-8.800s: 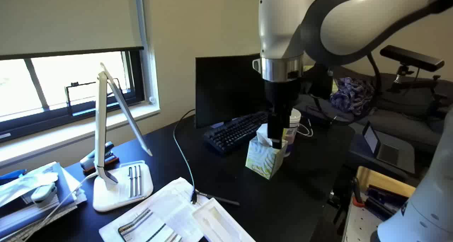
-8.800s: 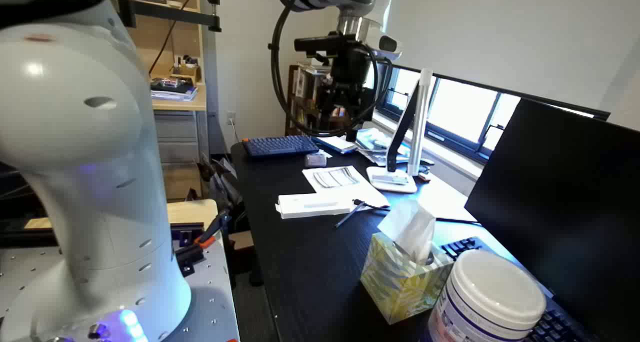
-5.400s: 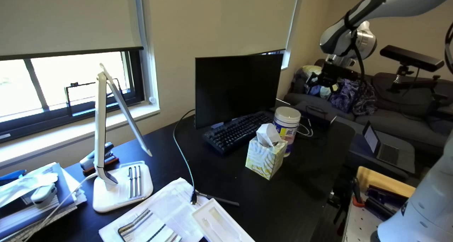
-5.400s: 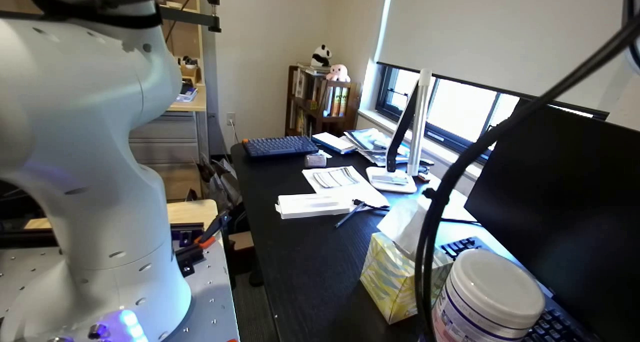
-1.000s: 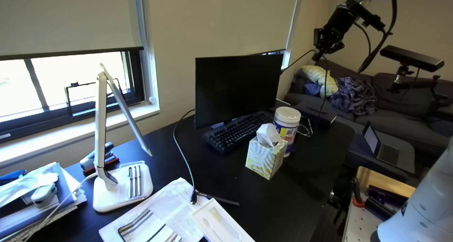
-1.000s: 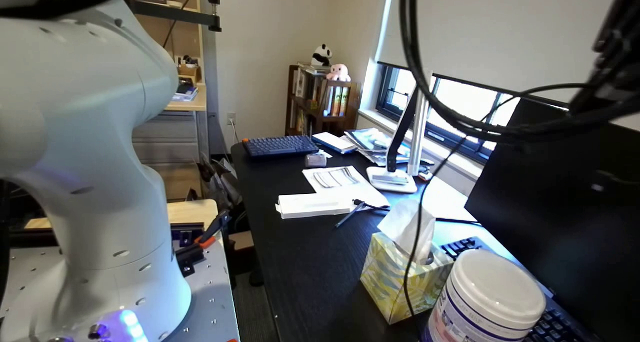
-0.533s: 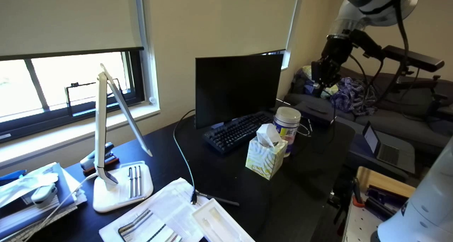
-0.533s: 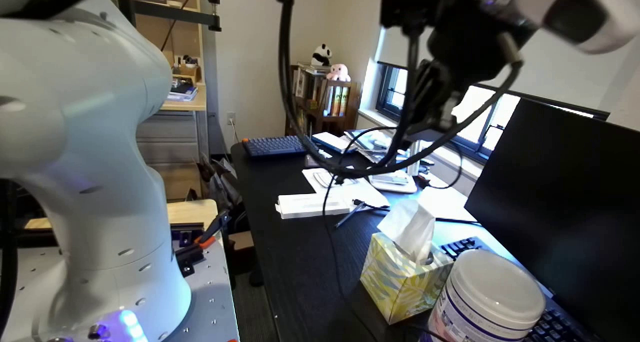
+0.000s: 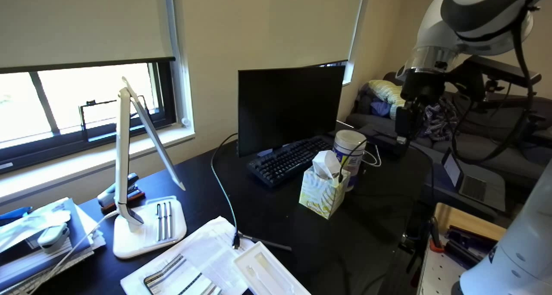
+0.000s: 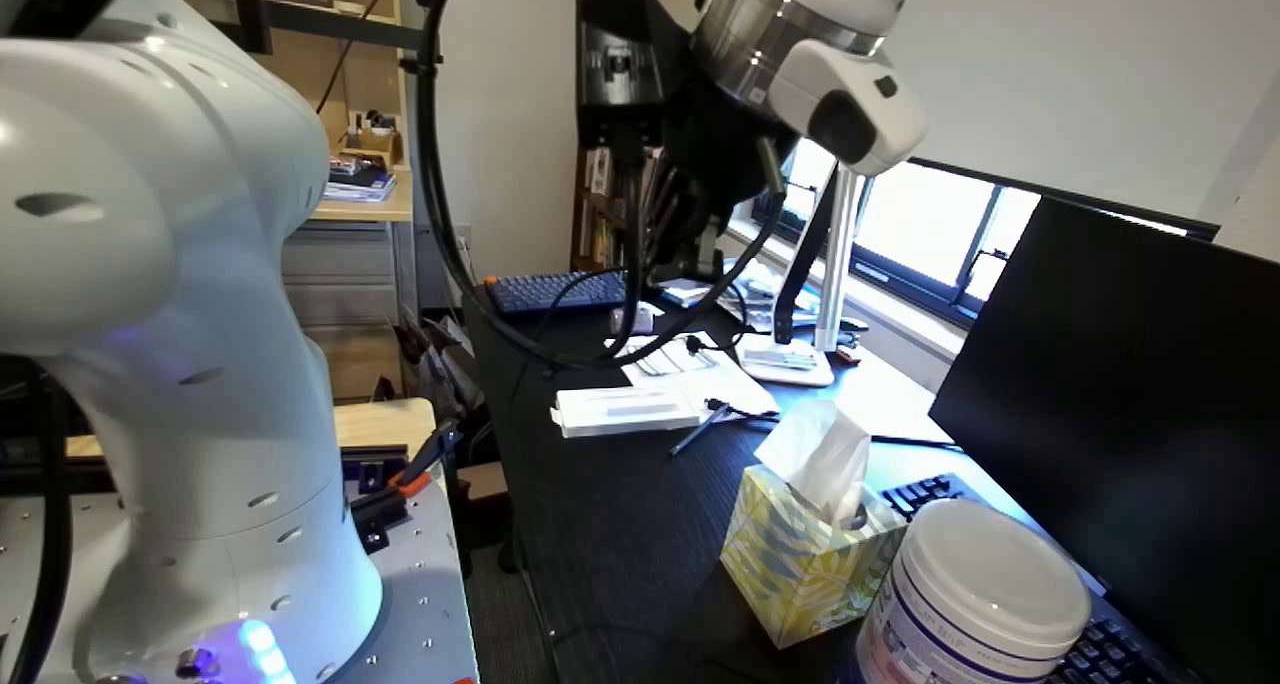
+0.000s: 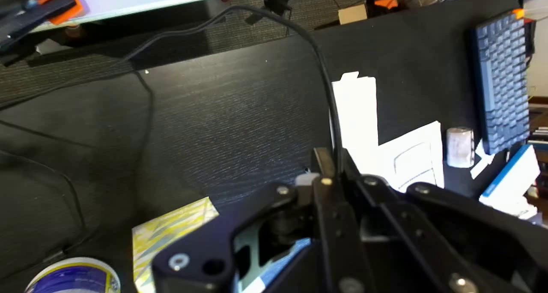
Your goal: Move the black cable to the left
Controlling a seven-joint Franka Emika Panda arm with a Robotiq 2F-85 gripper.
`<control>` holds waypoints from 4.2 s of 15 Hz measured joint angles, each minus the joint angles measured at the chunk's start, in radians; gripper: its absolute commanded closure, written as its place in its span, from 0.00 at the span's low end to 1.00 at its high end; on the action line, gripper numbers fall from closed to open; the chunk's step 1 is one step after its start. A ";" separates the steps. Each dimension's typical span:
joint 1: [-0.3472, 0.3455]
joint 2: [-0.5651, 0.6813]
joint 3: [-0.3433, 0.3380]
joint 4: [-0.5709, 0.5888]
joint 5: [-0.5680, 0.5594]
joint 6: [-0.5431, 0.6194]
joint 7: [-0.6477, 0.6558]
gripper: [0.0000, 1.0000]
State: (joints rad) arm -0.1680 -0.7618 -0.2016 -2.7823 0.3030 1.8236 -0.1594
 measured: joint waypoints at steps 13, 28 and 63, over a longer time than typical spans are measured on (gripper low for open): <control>0.145 -0.058 0.091 0.004 0.075 0.001 0.021 0.99; 0.451 0.336 0.396 0.149 0.137 0.544 0.033 0.95; 0.633 1.056 0.232 0.250 -0.316 1.368 0.290 0.58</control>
State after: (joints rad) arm 0.4648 0.2941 0.0300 -2.5326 -0.0128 3.1914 0.1304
